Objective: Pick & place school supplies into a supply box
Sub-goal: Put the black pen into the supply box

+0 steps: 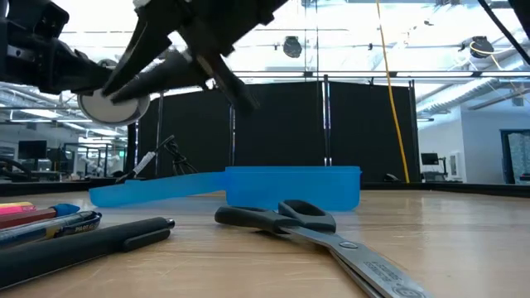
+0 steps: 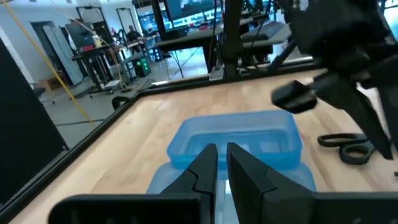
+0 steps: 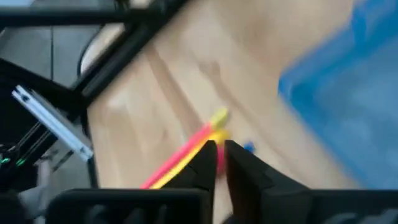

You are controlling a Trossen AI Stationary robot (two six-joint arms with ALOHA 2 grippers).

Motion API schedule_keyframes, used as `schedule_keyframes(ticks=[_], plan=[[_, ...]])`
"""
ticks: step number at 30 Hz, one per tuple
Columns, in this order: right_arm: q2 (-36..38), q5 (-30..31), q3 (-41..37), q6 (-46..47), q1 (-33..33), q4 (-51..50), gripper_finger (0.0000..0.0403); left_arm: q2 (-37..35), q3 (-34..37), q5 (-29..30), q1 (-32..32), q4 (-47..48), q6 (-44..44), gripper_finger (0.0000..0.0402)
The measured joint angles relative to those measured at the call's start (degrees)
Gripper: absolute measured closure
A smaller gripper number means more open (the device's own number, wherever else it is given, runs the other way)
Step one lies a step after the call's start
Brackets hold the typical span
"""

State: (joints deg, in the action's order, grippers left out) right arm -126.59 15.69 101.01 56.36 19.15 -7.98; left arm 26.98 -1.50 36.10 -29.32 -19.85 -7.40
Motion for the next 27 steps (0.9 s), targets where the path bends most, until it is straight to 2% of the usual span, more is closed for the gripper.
schedule_keyframes(ticks=[4,7,10,15,20,24,27], plan=[[-0.17,-3.59,0.0,6.21,-0.03,-4.87,0.0309,0.0,0.0,0.0,0.0,1.92,0.03,0.036],[-0.17,-5.26,0.0,8.14,-0.04,-3.25,0.0258,0.0,0.0,0.02,0.04,2.2,0.03,0.036],[-0.12,-5.44,0.67,9.83,0.78,-2.53,0.0228,0.0,0.0,0.47,0.07,2.22,0.01,0.036],[-0.12,-5.68,1.1,14.79,2.97,-2.86,0.0224,0.0,0.0,0.52,0.07,2.24,-0.06,0.036],[-1.55,-3.48,6.97,16.22,5.43,-3.66,0.0237,0.0,0.0,0.52,0.07,2.24,0.06,0.036],[-4.85,-3.88,13.48,13.77,6.32,-9.35,0.0242,-0.04,0.0,0.54,0.11,1.74,0.42,0.036],[-5.7,-5.35,14.47,6.42,5.8,-11.6,0.0243,0.04,0.0,0.57,0.11,1.33,0.53,0.036]])
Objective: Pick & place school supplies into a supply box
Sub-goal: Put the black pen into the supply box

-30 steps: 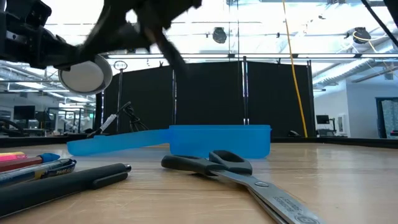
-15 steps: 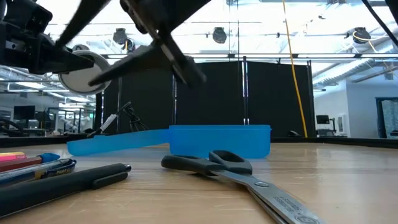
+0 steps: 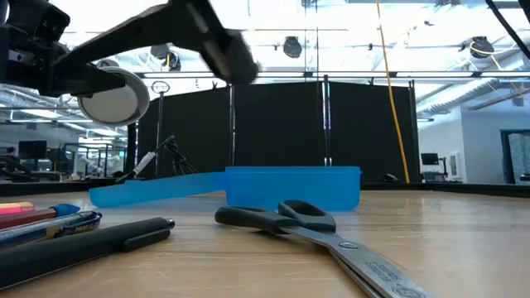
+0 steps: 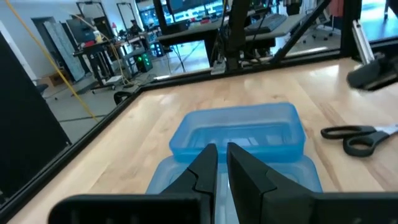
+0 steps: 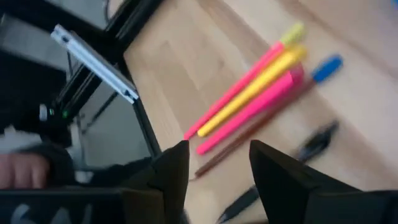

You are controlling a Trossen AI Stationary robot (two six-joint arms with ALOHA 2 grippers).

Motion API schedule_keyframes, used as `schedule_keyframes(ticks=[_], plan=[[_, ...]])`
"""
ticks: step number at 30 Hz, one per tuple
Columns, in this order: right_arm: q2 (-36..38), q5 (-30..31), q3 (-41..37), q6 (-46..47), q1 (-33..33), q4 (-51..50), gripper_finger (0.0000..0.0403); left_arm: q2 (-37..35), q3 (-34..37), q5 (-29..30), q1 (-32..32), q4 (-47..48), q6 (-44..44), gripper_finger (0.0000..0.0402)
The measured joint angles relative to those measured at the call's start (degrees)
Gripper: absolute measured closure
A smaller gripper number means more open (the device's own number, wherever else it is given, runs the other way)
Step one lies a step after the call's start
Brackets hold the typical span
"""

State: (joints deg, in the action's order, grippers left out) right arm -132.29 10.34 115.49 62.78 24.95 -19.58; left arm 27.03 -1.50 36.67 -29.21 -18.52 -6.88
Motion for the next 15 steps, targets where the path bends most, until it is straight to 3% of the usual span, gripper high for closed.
schedule_keyframes(ticks=[3,9,15], plan=[[0.79,-1.07,0.08,-9.91,-1.01,-0.16,0.0243,0.03,0.0,-0.02,0.0,0.4,0.31,0.036],[3.93,-8.88,0.15,-39.22,-3.74,0.35,0.0243,0.03,0.0,0.02,0.0,0.82,0.88,0.036],[6.1,-5.08,0.17,-71.83,-4.65,-1.56,0.0243,0.04,0.0,0.07,0.0,0.82,2.32,0.036]])
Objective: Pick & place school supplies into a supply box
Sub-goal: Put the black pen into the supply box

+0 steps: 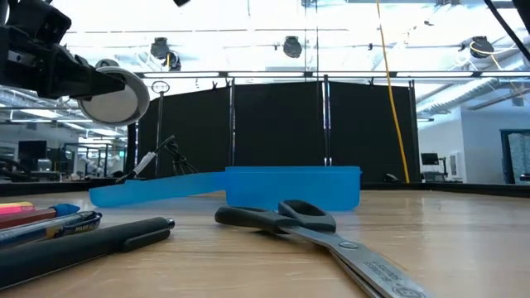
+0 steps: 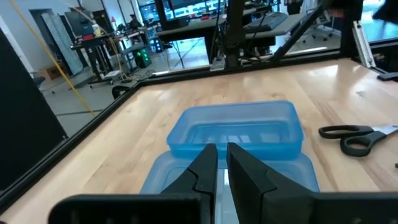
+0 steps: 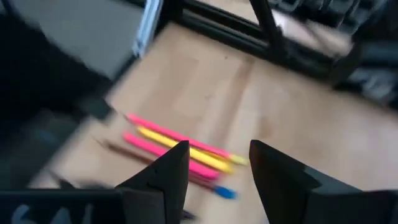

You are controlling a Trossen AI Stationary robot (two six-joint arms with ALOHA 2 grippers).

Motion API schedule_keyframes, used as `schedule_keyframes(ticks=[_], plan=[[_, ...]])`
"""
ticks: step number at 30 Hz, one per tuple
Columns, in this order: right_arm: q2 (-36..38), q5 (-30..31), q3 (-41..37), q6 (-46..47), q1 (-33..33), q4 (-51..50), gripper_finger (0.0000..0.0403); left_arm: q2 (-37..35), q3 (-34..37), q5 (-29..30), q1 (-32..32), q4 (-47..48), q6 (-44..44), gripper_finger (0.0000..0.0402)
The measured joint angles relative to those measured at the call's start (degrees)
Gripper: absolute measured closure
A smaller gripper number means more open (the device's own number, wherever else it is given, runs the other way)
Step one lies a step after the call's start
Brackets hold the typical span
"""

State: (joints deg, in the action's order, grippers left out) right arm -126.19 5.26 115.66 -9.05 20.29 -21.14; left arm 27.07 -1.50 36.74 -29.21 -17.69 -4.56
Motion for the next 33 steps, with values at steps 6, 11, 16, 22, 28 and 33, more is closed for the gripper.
schedule_keyframes(ticks=[6,11,16,22,28,33], plan=[[0.2,7.28,0.0,-14.85,-1.03,-8.9,0.0243,0.0,0.0,3.94,0.0,0.22,0.86,0.036],[0.12,5.01,0.0,-15.26,-4.1,-17.99,0.0243,0.0,0.0,8.3,0.0,0.26,2.6,0.036],[-0.37,5.18,1.73,-24.29,-3.81,-19.66,0.0244,0.0,0.0,9.49,0.04,0.46,4.0,0.036],[-3.57,6.37,5.25,-33.3,-0.69,-19.55,0.025,0.02,0.0,12.16,0.04,0.43,4.9,0.036],[-7.8,12.5,5.14,-35.83,0.64,-22.29,0.025,0.02,0.0,12.76,0.04,0.51,5.85,0.036],[-7.46,12.92,5.14,-32.39,0.0,-17.59,0.025,0.02,0.02,12.78,0.04,1.06,4.37,0.036]])
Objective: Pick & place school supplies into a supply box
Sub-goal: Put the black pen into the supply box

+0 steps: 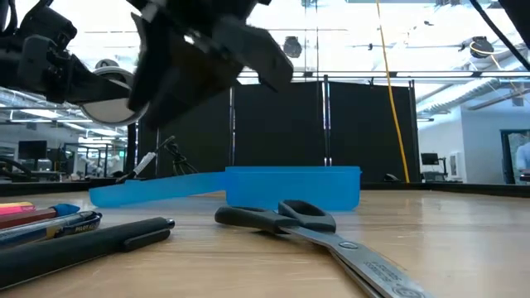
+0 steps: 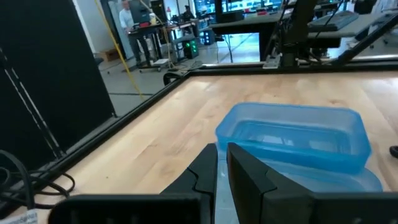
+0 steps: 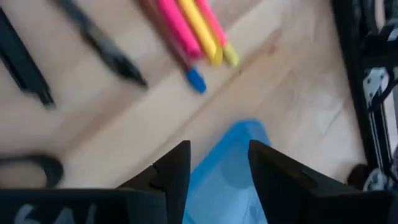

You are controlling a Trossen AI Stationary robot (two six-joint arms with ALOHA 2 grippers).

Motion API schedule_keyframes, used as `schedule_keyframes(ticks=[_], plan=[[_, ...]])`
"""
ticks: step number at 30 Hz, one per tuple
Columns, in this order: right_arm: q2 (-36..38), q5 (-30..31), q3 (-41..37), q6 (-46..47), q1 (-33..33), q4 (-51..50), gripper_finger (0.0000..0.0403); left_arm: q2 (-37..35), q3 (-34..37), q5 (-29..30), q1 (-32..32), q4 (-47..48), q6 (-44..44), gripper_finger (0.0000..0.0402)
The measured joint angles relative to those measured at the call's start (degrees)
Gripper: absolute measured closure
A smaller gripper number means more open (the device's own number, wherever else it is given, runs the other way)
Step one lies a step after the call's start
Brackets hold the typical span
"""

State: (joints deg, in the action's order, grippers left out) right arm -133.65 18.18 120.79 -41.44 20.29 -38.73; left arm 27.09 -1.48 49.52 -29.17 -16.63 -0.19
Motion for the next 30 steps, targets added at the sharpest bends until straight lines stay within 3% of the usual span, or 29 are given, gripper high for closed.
schedule_keyframes(ticks=[3,10,14,24,30], plan=[[0.69,-0.23,0.0,-1.37,0.61,0.63,0.025,0.01,0.0,-0.21,0.0,0.21,-3.56,0.036],[0.53,-1.65,-3.28,-17.02,3.37,6.78,0.025,0.02,0.0,-2.94,0.0,0.63,-5.61,0.036],[0.68,-5.77,-4.73,-15.98,3.34,12.07,0.025,0.01,0.0,-3.04,0.0,0.64,-2.13,0.036],[0.66,-16.87,-5.73,-8.11,4.62,1.9,0.025,0.02,0.0,-3.17,0.0,2.07,-0.54,0.036],[0.64,-18.54,-9.12,-8.76,5.12,6.11,0.025,0.0,0.01,-3.17,0.0,2.18,1.1,0.036]])
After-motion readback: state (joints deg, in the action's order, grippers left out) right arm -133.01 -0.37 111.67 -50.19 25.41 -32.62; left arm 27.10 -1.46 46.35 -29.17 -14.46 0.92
